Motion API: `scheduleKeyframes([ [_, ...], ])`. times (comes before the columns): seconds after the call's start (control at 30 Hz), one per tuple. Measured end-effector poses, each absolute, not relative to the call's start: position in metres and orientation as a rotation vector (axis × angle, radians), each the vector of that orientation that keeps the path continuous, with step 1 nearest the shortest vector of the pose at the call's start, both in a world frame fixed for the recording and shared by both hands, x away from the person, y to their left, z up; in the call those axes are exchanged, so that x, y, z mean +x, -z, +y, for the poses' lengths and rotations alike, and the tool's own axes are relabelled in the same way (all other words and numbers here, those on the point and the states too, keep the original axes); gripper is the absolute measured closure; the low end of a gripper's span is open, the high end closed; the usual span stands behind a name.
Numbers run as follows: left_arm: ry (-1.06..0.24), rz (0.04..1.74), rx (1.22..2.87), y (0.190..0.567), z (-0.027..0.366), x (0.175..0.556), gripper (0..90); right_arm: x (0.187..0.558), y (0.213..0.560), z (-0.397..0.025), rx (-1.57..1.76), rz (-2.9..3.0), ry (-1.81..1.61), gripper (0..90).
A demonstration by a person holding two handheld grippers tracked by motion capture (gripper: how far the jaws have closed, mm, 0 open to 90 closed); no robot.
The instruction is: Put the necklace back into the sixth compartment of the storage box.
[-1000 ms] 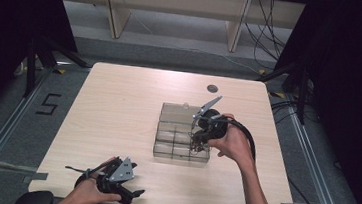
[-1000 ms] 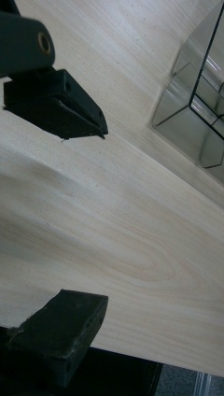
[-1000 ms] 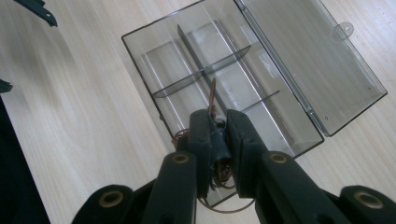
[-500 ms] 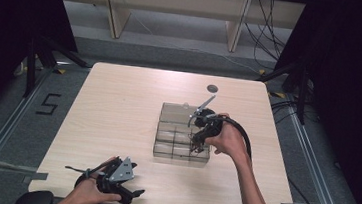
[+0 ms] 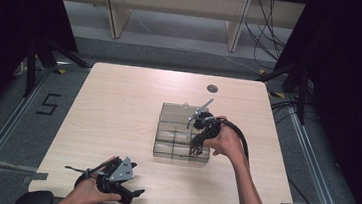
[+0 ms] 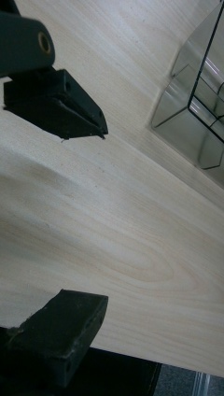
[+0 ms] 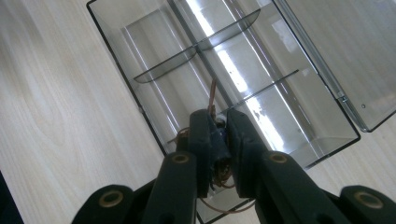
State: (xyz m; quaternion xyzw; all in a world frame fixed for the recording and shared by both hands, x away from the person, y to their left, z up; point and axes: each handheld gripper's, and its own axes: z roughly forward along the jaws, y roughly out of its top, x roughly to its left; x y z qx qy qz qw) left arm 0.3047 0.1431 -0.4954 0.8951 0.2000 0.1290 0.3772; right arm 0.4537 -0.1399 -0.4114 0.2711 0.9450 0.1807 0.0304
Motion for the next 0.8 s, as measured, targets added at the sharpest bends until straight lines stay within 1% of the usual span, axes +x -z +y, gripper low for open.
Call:
scheduleKeyframes([
  [0.43, -0.334, 0.513, 2.284, 0.495, 0.143, 0.304, 15.1, 0.46, 0.429, -0.139, 0.854, 2.942, -0.53, 81.2],
  [0.8, -0.342, 0.506, 2.299, 0.495, 0.144, 0.305, 15.1, 0.466, 0.447, -0.147, 0.905, 2.976, -0.476, 81.2],
])
